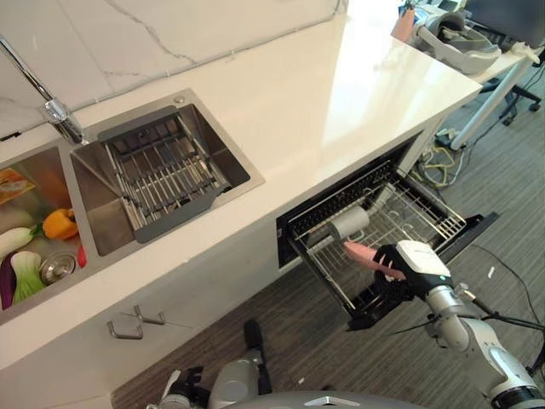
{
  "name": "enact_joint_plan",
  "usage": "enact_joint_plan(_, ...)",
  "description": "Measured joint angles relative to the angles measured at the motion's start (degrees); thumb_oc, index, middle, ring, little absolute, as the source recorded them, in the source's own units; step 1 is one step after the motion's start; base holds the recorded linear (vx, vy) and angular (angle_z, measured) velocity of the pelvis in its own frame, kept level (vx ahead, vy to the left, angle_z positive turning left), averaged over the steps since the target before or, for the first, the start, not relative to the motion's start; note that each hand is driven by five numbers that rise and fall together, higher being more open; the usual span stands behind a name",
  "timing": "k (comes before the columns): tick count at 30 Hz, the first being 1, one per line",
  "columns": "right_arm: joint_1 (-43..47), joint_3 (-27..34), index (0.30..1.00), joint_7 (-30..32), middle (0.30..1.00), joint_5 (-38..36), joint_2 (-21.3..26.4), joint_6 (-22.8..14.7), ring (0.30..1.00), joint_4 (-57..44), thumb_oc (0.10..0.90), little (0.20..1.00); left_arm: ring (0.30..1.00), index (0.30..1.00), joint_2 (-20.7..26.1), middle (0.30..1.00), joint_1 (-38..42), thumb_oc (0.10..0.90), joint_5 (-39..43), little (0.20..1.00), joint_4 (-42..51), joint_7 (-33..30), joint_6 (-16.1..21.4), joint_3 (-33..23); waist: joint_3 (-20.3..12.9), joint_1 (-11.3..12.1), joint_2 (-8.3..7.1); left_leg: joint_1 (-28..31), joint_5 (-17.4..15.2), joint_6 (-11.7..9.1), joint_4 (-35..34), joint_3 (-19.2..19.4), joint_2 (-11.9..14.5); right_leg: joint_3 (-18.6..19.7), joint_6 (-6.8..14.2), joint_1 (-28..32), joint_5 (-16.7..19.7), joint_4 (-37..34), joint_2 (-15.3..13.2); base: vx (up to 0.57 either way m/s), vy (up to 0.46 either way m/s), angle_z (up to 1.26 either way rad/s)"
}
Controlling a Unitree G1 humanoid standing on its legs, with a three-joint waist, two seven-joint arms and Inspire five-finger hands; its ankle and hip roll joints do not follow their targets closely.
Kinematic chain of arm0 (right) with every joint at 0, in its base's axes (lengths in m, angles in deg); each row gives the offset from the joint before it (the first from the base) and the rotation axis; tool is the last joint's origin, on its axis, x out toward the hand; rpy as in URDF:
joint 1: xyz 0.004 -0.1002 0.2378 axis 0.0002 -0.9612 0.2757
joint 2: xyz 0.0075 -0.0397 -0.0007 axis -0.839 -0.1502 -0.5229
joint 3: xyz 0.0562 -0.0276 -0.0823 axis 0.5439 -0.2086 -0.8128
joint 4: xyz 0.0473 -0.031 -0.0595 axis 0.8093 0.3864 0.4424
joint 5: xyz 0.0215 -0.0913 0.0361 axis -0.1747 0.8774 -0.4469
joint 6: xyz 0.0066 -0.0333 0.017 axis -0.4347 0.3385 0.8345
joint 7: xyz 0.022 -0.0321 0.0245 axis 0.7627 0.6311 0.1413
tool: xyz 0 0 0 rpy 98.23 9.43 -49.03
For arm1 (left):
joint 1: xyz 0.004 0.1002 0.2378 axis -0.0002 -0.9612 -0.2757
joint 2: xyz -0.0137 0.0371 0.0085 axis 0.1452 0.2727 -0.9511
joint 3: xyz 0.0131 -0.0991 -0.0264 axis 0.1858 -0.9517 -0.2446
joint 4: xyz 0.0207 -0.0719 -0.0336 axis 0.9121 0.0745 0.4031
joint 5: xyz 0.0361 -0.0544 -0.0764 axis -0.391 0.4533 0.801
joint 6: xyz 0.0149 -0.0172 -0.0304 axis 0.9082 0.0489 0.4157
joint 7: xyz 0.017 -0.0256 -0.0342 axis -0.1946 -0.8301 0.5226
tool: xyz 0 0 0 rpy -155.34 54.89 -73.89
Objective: Place the dishes in the dishwasher.
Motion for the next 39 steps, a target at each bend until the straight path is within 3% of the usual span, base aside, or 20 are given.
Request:
enact_joint_plan(9,3.3,-1.6,0.3,2.9,0.3,3.4,-1.1,2.0,0.3,7.8,0.4,0.3,0.9,0.9,-0.2,0.9,0.0,0.8,0.1,0.9,-0.2,-0.1,-0.1,0.0,-0.1,0.8,0.37,0.1,-0.2,0.3,0.1,0.4,-0.5,0.0,0.2,0.1,-0.1,0.0,-0.5,0.02,-0.002,0.0)
enact_joint_plan(10,4.2,-1.7,0.9,3.8,0.9,3.6,-1.7,2.5,0.9,9.7,0.8,0.9,0.9,0.9,-0.2,0.9,0.0,0.8,0.1,0.9,-0.1,-0.1,-0.1,0.0,-0.1,0.9,0.42,0.2,-0.2,0.3,0.2,0.3,-0.6,-0.1,0.3,0.2,-0.2,0.0,-0.6,0.03,-0.008,0.02)
enact_joint_plan(20,3.8,-0.8,0.9,5.5,0.9,5.0,-2.7,5.2,0.9,10.3,0.8,0.9,0.9,0.9,-0.2,0.9,0.0,0.8,0.6,0.9,-0.1,-0.5,-0.2,0.0,-0.2,0.1,0.52,0.2,-0.4,0.5,0.1,0.0,-0.9,-0.2,0.3,0.2,-0.2,0.0,-0.8,0.01,0.001,0.0)
enact_joint_plan(30,-2.6,12.0,0.9,9.3,0.9,-2.7,-5.5,5.4,0.9,-2.6,0.8,0.9,0.9,0.9,-0.2,0.9,0.0,0.8,0.5,0.9,0.0,-1.4,-0.9,0.0,-0.2,-1.0,0.25,0.1,-0.4,0.6,0.0,0.7,-0.7,0.4,0.3,-0.3,-0.2,0.0,-1.0,0.01,0.006,-0.03)
enact_joint_plan(39,-4.5,19.8,0.9,17.2,0.9,-11.5,-10.6,6.4,0.9,2.9,0.8,0.9,0.9,0.9,0.3,0.9,-0.2,0.8,0.5,0.9,-0.1,-3.1,-1.6,0.0,-1.1,-2.4,-1.51,0.3,-0.6,0.3,0.3,1.4,-0.8,1.3,0.4,-0.5,-0.2,0.0,-1.4,0.01,0.004,-0.05)
